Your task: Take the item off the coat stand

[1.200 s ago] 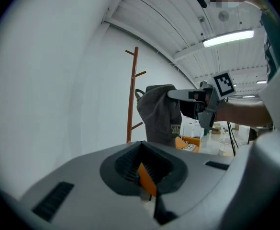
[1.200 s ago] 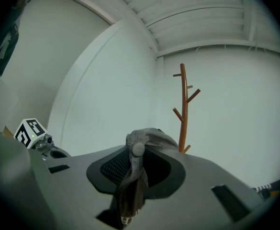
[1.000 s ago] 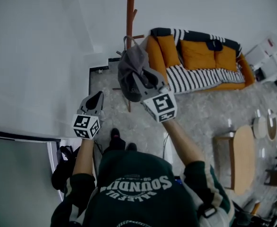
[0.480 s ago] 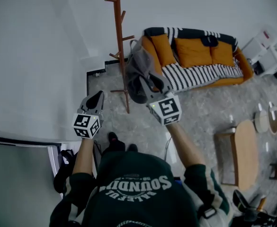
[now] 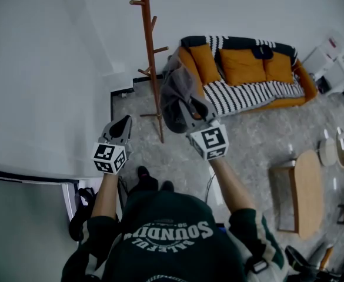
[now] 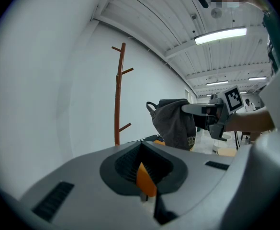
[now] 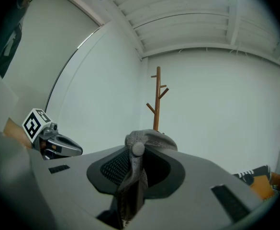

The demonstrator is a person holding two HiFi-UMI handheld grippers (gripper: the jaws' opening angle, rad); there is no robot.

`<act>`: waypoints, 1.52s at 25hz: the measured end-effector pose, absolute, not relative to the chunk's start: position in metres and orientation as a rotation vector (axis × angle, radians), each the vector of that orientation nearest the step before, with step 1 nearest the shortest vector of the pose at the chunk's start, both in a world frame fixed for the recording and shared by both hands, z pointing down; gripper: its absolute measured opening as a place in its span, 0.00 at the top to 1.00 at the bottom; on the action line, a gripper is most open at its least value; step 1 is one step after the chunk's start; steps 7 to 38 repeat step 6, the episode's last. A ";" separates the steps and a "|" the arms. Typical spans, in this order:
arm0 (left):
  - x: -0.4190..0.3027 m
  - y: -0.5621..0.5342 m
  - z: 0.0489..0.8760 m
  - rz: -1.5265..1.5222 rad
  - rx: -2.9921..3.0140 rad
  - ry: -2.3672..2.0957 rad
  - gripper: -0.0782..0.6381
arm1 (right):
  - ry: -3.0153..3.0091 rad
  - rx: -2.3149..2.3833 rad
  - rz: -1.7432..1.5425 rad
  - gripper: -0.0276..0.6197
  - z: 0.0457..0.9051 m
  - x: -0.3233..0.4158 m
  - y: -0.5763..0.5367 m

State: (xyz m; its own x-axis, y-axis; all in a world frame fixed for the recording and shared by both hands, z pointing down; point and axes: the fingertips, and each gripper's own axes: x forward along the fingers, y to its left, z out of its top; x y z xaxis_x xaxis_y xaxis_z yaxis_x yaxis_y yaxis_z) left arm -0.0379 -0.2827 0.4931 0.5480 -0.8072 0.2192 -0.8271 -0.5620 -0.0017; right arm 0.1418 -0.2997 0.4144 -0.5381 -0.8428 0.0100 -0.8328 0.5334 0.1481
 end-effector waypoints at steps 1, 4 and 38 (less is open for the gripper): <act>-0.039 -0.282 0.494 0.300 2.674 -1.415 0.89 | -2.669 1.462 -0.186 0.85 0.416 0.142 -0.299; -0.043 -0.282 0.496 0.305 2.671 -1.414 0.89 | -2.646 1.480 -0.165 0.85 0.421 0.143 -0.300; -0.045 -0.283 0.498 0.307 2.667 -1.415 0.89 | -2.657 1.490 -0.162 0.85 0.423 0.141 -0.302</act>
